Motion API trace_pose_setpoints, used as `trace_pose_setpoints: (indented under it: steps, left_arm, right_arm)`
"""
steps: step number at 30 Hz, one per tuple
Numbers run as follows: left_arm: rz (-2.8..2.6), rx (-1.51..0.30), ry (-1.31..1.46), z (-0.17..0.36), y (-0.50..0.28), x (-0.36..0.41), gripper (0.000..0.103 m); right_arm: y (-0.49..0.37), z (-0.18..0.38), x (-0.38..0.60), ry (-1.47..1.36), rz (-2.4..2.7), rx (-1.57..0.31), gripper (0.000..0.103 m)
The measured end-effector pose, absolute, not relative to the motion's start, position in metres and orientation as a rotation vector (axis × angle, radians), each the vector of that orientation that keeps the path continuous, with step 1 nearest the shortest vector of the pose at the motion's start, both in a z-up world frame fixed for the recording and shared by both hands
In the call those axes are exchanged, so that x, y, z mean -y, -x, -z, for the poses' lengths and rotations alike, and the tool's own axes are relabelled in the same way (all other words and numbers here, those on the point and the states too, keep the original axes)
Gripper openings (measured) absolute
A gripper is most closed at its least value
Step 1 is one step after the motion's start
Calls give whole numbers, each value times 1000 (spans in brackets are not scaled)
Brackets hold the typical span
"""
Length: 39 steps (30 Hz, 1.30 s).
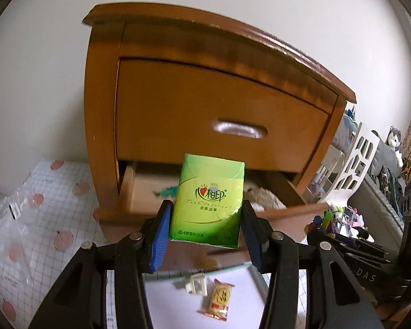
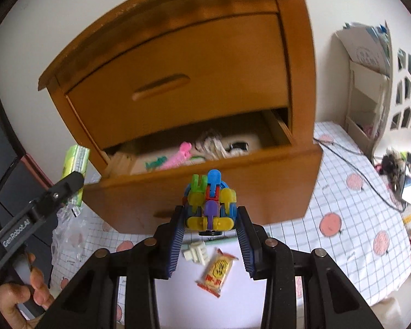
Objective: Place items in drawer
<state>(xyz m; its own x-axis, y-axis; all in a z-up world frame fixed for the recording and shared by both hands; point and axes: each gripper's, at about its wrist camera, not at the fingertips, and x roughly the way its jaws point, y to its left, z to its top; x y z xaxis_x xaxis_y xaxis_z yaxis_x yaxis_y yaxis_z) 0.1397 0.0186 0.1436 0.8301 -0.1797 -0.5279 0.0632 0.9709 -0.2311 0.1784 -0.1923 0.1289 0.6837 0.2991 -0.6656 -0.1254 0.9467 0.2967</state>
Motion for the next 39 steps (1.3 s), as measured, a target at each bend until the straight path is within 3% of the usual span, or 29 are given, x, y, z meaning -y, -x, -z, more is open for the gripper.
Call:
trace_pose_setpoints:
  steps: [14, 21, 26, 35, 39]
  left_arm:
    - [132, -568, 162, -147, -168, -18, 51]
    - [114, -614, 189, -122, -165, -25, 51]
    - [160, -698, 180, -77, -137, -18, 51]
    - [221, -1058, 208, 45, -105, -3, 51]
    - [217, -1206, 207, 89, -90, 7, 57]
  right_arm:
    - [-227, -152, 164, -169, -261, -806, 40]
    - [-247, -142, 164, -160, -241, -854, 40]
    - [-236, -136, 167, -149, -255, -835, 40]
    - [-199, -116, 173, -127, -282, -832, 39]
    - [-189, -89, 176, -141, -276, -891, 39]
